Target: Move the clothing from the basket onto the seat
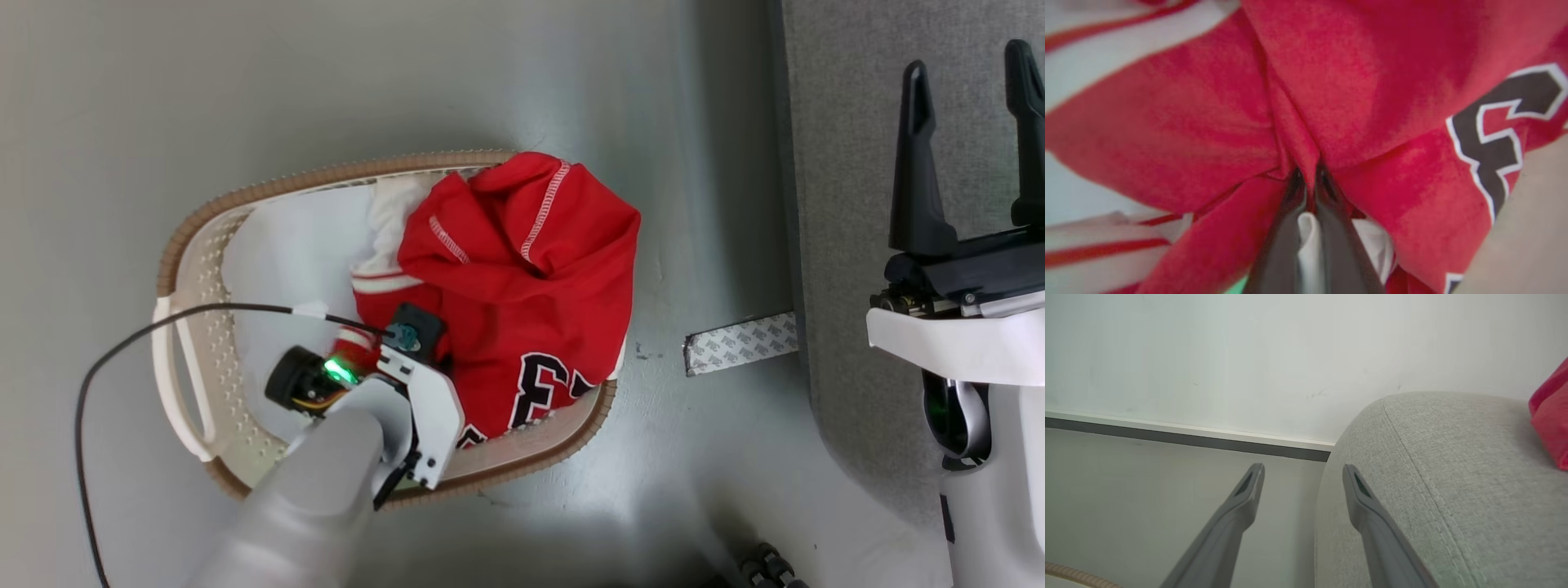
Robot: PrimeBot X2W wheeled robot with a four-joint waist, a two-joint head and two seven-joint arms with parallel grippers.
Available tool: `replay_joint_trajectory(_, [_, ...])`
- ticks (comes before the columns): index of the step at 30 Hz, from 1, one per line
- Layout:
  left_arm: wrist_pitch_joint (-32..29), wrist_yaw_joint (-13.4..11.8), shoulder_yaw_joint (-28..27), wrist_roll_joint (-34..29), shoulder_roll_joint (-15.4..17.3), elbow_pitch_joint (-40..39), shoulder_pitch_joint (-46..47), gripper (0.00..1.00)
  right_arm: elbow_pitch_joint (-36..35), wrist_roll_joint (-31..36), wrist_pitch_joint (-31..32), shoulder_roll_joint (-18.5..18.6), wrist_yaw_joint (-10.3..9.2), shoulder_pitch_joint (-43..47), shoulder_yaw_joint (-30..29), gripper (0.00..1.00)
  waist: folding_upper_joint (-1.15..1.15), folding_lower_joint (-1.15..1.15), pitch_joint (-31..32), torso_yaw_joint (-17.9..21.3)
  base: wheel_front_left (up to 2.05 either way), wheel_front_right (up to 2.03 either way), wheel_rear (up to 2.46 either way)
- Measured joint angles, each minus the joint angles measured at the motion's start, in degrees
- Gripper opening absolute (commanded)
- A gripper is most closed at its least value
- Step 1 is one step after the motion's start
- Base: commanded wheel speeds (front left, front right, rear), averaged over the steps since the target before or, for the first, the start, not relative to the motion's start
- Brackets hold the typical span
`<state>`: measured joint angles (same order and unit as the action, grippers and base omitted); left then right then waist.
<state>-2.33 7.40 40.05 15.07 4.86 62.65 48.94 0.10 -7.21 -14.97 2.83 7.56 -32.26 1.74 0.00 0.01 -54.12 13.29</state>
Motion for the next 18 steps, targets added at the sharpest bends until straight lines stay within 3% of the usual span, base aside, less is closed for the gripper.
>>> replay_joint_trajectory(8, [4.32,0.13,-2.15,10.25,-1.25,-0.36,-2.22,0.0,1.55,-0.51,0.0,-0.02,0.0,1.34,-1.24,1.0,0.0,0.0,4.63,-0.65,0.0,0.0,0.0])
replay_joint_trajectory(18, [11.63,0.13,-3.52,18.17,-1.57,-5.33,-7.42,0.0,5.34,-0.31,0.0,-0.1,0.0,8.29,-4.24,1.0,0.0,-0.01,17.11,-3.79,0.0,0.0,0.0])
